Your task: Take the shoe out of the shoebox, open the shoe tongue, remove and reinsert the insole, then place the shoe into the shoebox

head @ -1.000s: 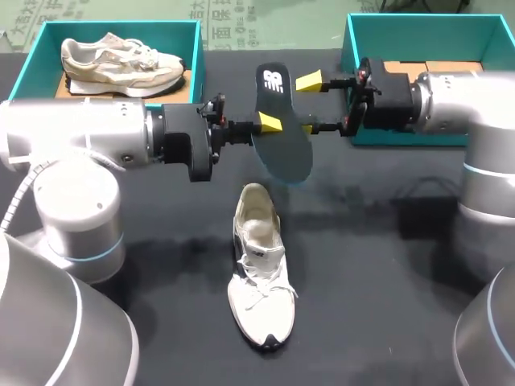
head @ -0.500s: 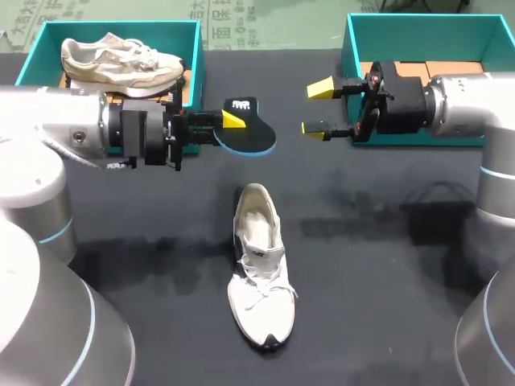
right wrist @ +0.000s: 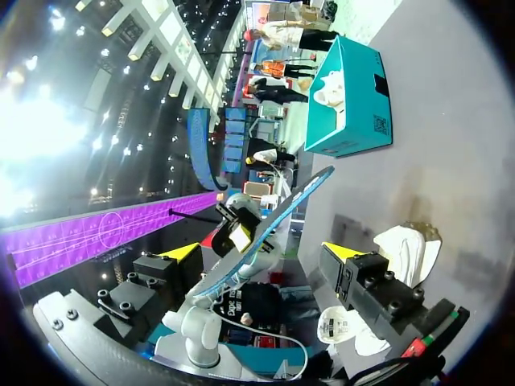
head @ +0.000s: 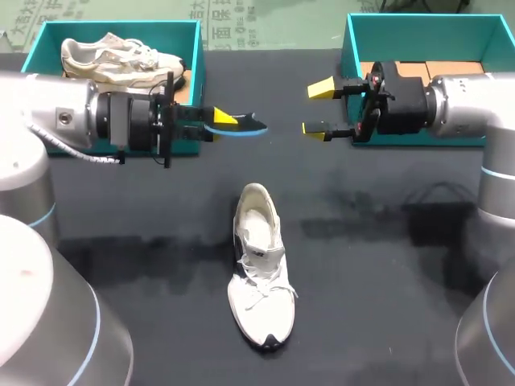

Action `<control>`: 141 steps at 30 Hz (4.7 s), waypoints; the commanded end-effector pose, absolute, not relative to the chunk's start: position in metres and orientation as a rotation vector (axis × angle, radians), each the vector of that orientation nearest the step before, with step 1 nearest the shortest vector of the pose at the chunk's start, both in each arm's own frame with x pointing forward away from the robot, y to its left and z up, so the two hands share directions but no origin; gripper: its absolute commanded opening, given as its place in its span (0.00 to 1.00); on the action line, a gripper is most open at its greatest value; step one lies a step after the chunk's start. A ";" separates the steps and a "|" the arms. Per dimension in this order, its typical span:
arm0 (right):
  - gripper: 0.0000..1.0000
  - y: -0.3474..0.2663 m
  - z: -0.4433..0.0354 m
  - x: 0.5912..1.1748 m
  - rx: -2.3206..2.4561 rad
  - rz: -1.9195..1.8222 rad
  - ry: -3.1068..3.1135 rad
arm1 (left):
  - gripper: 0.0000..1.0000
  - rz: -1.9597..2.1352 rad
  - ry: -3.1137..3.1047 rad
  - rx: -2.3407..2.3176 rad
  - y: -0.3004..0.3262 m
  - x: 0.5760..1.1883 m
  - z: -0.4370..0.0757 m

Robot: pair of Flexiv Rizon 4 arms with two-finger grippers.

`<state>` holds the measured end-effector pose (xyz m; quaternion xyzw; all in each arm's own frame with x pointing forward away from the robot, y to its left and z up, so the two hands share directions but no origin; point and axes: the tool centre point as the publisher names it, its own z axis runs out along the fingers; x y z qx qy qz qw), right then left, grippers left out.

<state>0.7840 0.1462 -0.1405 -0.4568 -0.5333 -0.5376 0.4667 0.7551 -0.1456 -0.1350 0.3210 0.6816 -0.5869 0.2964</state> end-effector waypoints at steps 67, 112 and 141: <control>1.00 0.146 -0.141 0.783 -1.123 -1.319 -1.309 | 0.00 -2.604 2.444 -2.000 -0.165 0.760 -0.139; 1.00 0.140 -0.112 0.763 -1.376 -1.141 -1.718 | 0.00 -2.573 2.343 -2.359 -0.181 0.772 -0.197; 1.00 0.188 -0.063 0.750 -1.997 -0.361 -2.117 | 0.00 -2.573 2.343 -2.359 -0.181 0.772 -0.197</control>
